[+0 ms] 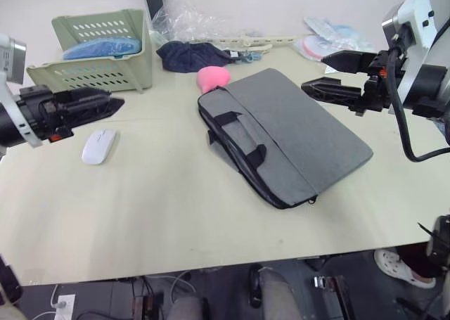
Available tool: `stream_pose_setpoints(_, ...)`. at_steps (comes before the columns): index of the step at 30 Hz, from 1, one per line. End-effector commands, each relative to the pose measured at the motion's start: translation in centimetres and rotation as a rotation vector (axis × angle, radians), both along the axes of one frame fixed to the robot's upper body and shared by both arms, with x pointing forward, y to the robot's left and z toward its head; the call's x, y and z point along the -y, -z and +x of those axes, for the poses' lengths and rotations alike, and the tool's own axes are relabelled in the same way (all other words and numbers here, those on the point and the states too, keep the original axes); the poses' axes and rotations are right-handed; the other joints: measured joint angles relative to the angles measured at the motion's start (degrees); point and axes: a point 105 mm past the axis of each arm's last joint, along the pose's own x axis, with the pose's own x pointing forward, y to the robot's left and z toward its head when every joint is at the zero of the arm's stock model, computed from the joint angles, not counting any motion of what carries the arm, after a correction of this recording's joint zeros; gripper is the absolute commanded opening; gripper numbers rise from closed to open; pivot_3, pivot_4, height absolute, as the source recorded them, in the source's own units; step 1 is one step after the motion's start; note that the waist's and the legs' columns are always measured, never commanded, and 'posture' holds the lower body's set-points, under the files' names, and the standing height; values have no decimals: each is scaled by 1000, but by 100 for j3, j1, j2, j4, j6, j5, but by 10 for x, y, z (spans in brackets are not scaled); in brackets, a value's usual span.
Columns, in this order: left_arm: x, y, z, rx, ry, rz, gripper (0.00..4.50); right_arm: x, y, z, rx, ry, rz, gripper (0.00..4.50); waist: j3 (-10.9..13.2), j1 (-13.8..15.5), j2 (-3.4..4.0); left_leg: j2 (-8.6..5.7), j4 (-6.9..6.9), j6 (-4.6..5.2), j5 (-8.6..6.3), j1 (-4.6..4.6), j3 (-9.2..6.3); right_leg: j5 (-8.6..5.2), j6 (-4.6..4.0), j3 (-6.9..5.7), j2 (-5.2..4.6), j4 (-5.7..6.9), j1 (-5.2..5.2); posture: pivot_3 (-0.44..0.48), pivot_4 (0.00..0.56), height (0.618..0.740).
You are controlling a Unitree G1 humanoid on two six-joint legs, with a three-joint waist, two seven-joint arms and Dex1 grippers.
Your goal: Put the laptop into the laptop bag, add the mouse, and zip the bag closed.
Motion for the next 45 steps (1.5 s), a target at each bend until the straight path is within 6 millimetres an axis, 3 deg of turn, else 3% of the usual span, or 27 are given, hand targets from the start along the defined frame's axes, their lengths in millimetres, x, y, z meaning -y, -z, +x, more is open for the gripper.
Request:
stream_pose_setpoints(1, -20, -38, -26, 139, 40, 95, 3056, 10, -19, -17, 69, -100, -101, 3655, 22, 23, 0, 3, 0, -1, 0, -2, -1, 0, 0, -1, 2, -2, -1, 0, 150, 740)
stream_pose_setpoints(7, -32, -58, -43, 185, 71, 69, 3056, 21, -24, -21, 78, -119, -154, 3655, 33, 75, 5, 7, -5, -1, 0, -14, 0, 0, 1, -6, 4, -26, -3, 0, 150, 740)
stream_pose_setpoints(13, -31, -47, -37, 171, 72, 54, 3056, 14, -25, -20, 87, -150, -144, 3655, 35, 96, 6, 12, -5, -1, 0, -15, 0, 2, 2, -5, 3, -17, -3, 0, 150, 740)
stream_pose_setpoints(15, -43, -43, -30, 176, 20, 23, 3056, 11, -27, -19, 88, -159, -132, 3655, 36, 105, 6, 13, -4, -1, 0, -15, 0, 2, 2, -5, 3, -16, -3, 0, 150, 740)
stream_pose_setpoints(20, -104, -24, 6, 205, -334, 13, 3056, 0, -29, -22, 95, -219, -120, 3655, 37, 110, 8, 15, -4, -1, 0, -12, 2, 2, 2, -5, 8, -11, -4, 0, 150, 740)
stream_pose_setpoints(24, -117, -10, 21, 210, -438, 95, 3056, -8, -32, -21, 106, -246, -106, 3655, 39, 132, -4, 14, 3, 0, 0, -11, 2, 4, 3, -7, 7, -11, -4, 0, 150, 740)
stream_pose_setpoints(26, -121, 6, 30, 202, -469, 114, 3056, -14, -34, -21, 110, -273, -99, 3655, 38, 163, -5, 14, 4, 0, 0, -11, 1, 4, 3, -9, 7, -11, -5, 0, 150, 740)
stream_pose_setpoints(30, -126, 29, 40, 203, -526, 133, 3056, -18, -33, -20, 107, -292, -99, 3655, 38, 179, -5, 16, 22, 0, 0, -10, -7, 4, 3, -18, 6, -6, -4, 0, 150, 740)
stream_pose_setpoints(36, -108, 66, 52, 185, -488, 89, 3056, -23, -32, -17, 107, -299, -91, 3655, 36, 180, -9, 18, 42, 1, 0, -13, -9, 5, 4, -21, 4, 0, -6, 0, 150, 740)
stream_pose_setpoints(37, -106, 72, 56, 184, -500, 70, 3454, -24, -31, -17, 105, -302, -92, 3836, 36, 181, -9, 19, 44, 1, -1, -14, -11, 5, 4, -23, 4, 0, -6, 0, 150, 740)
stream_pose_setpoints(39, -104, 77, 61, 188, -510, 42, 3789, -26, -29, -17, 102, -309, -94, 3836, 35, 186, -10, 19, 50, 1, -1, -16, -13, 6, 5, -23, 4, 2, -6, 0, 150, 740)
stream_pose_setpoints(40, -98, 80, 62, 186, -492, 33, 4328, -26, -29, -17, 101, -311, -93, 3836, 35, 187, -10, 19, 55, 1, -1, -17, -14, 7, 5, -23, 1, 4, -5, 0, 150, 740)
stream_pose_setpoints(43, -90, 91, 67, 176, -478, 83, 4432, -28, -29, -19, 98, -318, -92, 3836, 35, 185, -12, 19, 65, 2, -1, -19, -18, 10, 7, -26, -1, 11, -5, 0, 150, 740)
stream_pose_setpoints(45, -96, 94, 71, 193, -521, 86, 4432, -29, -28, -20, 96, -320, -91, 3836, 35, 184, -12, 18, 66, 3, -2, -19, -18, 11, 8, -26, -1, 11, -5, 0, 150, 740)
